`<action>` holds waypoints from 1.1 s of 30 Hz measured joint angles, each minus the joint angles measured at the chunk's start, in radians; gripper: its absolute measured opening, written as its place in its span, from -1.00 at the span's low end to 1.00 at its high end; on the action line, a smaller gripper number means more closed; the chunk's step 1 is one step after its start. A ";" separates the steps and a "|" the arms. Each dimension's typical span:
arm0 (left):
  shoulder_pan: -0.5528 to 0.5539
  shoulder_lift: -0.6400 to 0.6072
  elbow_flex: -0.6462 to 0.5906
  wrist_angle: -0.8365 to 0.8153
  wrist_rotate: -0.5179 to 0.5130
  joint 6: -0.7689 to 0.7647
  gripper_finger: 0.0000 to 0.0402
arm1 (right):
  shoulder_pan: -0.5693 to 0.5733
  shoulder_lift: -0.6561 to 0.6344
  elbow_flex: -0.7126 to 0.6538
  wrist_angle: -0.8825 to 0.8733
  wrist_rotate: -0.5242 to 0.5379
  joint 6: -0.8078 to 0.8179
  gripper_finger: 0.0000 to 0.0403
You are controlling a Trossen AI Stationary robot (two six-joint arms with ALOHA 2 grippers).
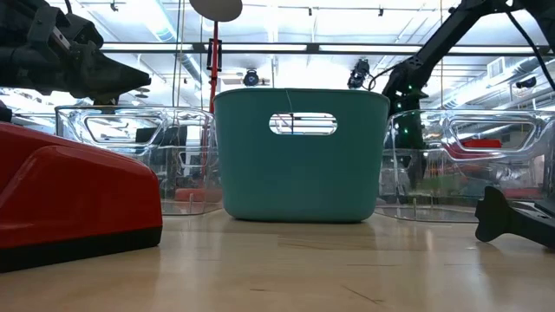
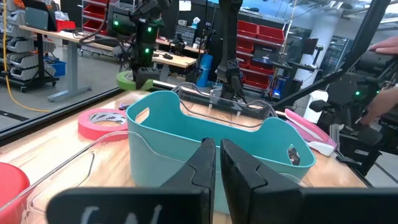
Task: Pick and place Stapler, Stapler remover, tape
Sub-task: Put the top green tape into the green bin
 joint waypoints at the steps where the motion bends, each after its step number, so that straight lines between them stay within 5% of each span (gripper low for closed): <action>1: 0.000 0.000 0.000 0.000 0.000 0.000 -0.86 | 0.000 0.000 0.010 -0.018 0.008 0.009 -0.55; 33: 0.000 0.000 0.000 0.000 0.000 0.000 -0.86 | 0.120 -0.290 0.080 -0.108 0.015 -0.026 -0.56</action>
